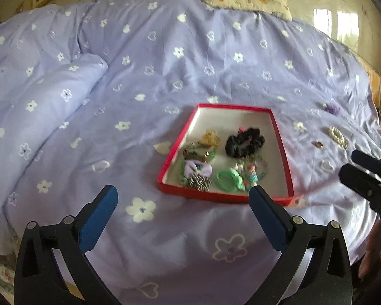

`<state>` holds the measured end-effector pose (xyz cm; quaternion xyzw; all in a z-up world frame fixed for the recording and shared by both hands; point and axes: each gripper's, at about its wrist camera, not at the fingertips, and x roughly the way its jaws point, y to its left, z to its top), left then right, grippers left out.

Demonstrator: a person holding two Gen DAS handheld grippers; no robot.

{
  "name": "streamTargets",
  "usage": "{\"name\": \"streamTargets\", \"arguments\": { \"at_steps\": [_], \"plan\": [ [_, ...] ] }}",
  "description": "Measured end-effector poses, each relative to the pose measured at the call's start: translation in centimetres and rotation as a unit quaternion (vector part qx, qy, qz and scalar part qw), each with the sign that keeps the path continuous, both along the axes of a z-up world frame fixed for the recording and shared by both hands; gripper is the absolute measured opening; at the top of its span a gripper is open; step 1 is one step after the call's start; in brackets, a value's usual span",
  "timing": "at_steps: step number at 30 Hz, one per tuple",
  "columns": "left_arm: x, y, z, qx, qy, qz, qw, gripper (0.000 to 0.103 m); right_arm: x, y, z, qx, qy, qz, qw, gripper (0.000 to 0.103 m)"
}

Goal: Organize jewelry

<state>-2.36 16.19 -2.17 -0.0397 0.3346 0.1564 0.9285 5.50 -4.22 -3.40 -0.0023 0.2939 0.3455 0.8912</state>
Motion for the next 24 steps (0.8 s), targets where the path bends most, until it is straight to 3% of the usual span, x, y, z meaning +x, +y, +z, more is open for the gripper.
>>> {"name": "streamTargets", "arguments": {
  "at_steps": [10, 24],
  "plan": [
    [0.1, -0.1, -1.6, 0.001, 0.013, 0.006, 0.9999, 0.103, 0.1, 0.1, -2.2, -0.020, 0.011, -0.010, 1.000, 0.103],
    [-0.4, -0.7, -1.4, 0.003, -0.011, -0.002, 0.9999, 0.103, 0.1, -0.5, -3.0, -0.017, 0.005, -0.024, 1.000, 0.103]
  ]
}}
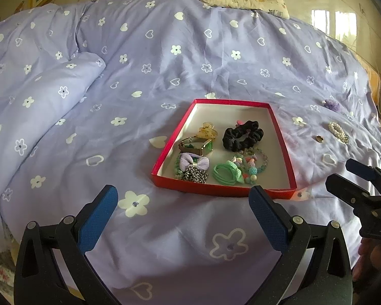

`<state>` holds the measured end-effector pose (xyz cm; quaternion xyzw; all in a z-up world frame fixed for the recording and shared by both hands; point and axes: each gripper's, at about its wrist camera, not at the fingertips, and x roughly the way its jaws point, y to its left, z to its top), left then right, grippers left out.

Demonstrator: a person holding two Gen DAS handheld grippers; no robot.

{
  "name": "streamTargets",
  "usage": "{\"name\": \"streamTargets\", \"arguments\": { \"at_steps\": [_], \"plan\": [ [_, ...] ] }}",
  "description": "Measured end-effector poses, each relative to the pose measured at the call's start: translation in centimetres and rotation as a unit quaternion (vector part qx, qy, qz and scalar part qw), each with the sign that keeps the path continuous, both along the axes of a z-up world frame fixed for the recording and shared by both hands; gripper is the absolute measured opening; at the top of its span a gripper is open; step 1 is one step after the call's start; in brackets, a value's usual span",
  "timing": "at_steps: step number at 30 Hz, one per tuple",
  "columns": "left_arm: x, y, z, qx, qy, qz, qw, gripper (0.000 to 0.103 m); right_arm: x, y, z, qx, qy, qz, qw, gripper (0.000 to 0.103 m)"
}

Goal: Organize jewelry

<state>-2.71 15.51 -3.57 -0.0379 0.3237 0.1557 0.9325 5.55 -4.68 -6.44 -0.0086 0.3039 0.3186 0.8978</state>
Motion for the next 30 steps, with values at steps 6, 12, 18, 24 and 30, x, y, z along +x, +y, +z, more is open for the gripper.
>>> {"name": "streamTargets", "arguments": {
  "at_steps": [6, 12, 18, 24, 30],
  "plan": [
    [0.00, -0.17, -0.16, 0.000, 0.002, 0.003, 1.0000, 0.103, 0.06, 0.01, -0.24, -0.001, 0.005, 0.001, 1.000, 0.103],
    [0.09, -0.34, -0.47, -0.001, 0.009, 0.003, 1.0000, 0.103, 0.09, 0.21, -0.33, -0.002, 0.010, 0.005, 1.000, 0.103],
    [0.11, -0.16, -0.68, -0.005, 0.013, 0.006, 0.9999, 0.103, 0.03, 0.45, -0.49, -0.004, 0.015, 0.010, 1.000, 0.103],
    [0.08, -0.08, -0.69, -0.003, 0.014, 0.008, 0.9999, 0.103, -0.11, 0.66, -0.44, -0.004, 0.015, 0.012, 1.000, 0.103],
    [0.07, -0.12, -0.71, -0.002, 0.013, 0.008, 0.9999, 0.103, -0.24, 0.72, -0.38, -0.003, 0.013, 0.013, 1.000, 0.103]
  ]
}}
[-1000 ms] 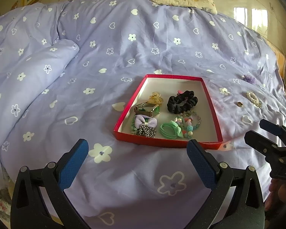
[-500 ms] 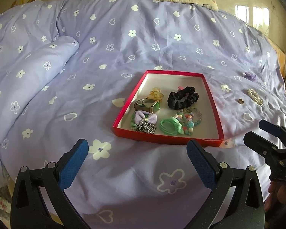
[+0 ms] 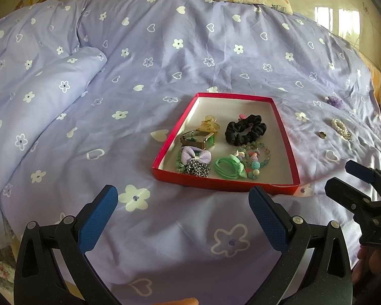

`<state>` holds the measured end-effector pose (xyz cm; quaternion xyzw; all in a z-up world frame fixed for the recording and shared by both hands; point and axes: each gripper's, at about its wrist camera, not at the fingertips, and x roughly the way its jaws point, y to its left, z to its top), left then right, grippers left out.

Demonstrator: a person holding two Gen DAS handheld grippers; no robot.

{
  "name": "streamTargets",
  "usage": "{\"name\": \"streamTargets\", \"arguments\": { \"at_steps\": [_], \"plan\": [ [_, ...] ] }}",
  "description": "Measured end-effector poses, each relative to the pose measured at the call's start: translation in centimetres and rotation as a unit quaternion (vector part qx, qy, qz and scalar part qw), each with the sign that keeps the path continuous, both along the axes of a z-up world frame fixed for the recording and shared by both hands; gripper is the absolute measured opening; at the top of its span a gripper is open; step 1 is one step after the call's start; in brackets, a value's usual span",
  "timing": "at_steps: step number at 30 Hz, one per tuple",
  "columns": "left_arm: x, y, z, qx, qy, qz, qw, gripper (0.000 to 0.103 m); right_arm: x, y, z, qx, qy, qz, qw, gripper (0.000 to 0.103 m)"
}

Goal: Organize jewelry

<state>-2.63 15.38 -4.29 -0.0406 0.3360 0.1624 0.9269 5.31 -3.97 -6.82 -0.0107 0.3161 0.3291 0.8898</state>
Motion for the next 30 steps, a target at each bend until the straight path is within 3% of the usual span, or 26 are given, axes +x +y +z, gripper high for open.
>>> {"name": "streamTargets", "arguments": {
  "at_steps": [30],
  "plan": [
    [-0.41, -0.14, 0.62, 0.001, -0.005, 0.000, 1.0000, 0.103, -0.67, -0.15, 1.00, 0.011, -0.013, 0.004, 1.000, 0.103]
  ]
}}
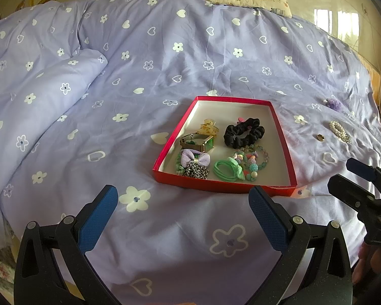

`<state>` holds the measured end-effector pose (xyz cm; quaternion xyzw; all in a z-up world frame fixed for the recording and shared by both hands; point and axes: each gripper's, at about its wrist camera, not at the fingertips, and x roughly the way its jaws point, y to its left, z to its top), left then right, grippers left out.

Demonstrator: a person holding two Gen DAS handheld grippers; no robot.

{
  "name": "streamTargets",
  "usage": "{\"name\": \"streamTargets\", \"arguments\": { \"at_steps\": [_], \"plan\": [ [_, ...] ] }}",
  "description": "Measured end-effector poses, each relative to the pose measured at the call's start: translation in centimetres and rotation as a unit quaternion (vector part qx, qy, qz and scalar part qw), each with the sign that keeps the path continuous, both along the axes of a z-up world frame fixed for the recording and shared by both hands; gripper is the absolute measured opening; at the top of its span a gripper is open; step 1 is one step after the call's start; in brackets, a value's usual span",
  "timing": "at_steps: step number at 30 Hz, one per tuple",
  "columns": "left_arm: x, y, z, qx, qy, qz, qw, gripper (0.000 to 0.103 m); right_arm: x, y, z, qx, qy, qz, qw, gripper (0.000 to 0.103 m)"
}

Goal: Organize jewelry

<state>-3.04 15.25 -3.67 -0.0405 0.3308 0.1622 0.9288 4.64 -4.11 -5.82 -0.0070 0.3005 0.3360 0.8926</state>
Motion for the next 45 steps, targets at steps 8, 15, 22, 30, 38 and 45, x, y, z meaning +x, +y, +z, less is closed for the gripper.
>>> {"name": "streamTargets", "arguments": {
  "at_steps": [8, 15, 22, 30, 38, 45],
  "plan": [
    [-0.22, -0.18, 0.42, 0.011, -0.007, 0.004, 0.9999, 0.103, -0.40, 0.05, 0.41, 0.005, -0.009, 0.003, 1.000, 0.103],
    [-0.29, -0.15, 0.57, 0.010, -0.008, 0.004, 0.9999, 0.103, -0.44, 0.06, 0.51, 0.006, -0.010, 0.004, 1.000, 0.103],
    [-0.34, -0.16, 0.48, 0.011, -0.008, 0.004, 0.9999, 0.103, -0.49, 0.08, 0.54, 0.006, -0.009, 0.003, 1.000, 0.103],
    [-0.32, -0.15, 0.51, 0.010, -0.007, 0.003, 0.9999, 0.103, -0.51, 0.11, 0.54, 0.006, -0.010, 0.003, 1.000, 0.103],
    [-0.31, -0.28, 0.40, 0.009, -0.008, 0.003, 0.9999, 0.103, -0.52, 0.13, 0.52, 0.006, -0.010, 0.003, 1.000, 0.103],
    [-0.33, -0.33, 0.44, 0.009, -0.008, 0.003, 0.9999, 0.103, -0.50, 0.12, 0.54, 0.006, -0.009, 0.005, 1.000, 0.103]
  ]
}}
